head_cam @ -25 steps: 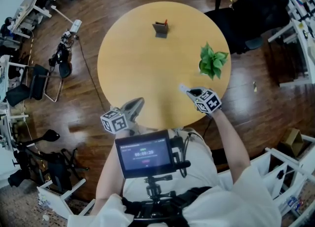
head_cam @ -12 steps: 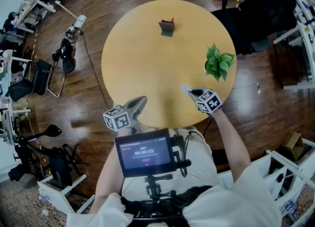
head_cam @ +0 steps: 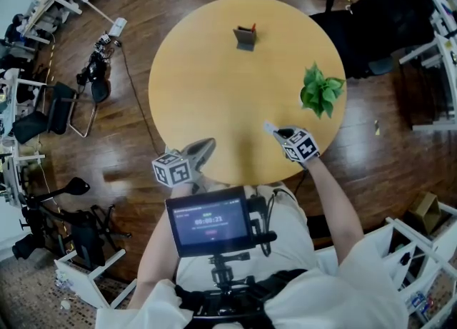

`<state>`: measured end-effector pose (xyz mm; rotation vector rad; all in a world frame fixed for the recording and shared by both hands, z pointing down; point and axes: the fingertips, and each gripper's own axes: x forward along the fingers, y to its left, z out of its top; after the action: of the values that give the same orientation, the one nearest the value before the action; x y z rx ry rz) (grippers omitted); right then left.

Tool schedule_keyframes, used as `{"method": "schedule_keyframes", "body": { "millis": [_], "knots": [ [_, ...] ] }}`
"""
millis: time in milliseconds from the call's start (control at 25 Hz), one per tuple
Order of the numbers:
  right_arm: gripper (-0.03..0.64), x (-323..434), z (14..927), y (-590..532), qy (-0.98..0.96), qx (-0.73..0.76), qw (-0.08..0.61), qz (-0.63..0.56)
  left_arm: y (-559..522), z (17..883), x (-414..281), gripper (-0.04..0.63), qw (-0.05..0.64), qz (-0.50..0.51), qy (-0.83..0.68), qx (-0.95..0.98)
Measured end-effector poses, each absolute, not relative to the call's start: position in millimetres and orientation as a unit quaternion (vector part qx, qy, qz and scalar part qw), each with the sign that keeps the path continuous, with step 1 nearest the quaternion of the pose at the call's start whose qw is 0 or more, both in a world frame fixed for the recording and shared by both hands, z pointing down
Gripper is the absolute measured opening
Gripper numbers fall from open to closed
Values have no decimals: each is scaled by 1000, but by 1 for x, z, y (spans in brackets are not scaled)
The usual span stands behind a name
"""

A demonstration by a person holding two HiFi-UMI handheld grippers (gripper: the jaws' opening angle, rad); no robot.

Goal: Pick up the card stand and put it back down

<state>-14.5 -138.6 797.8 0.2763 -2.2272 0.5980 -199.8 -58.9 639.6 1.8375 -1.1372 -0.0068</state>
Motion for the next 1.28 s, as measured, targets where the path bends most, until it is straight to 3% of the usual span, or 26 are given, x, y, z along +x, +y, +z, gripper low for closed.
{"method": "schedule_keyframes", "body": {
  "millis": [1280],
  "knots": [
    [38,0,875,-148,-854,126,434,257,-64,638,-204,20,420,49,-483,767]
  ]
}}
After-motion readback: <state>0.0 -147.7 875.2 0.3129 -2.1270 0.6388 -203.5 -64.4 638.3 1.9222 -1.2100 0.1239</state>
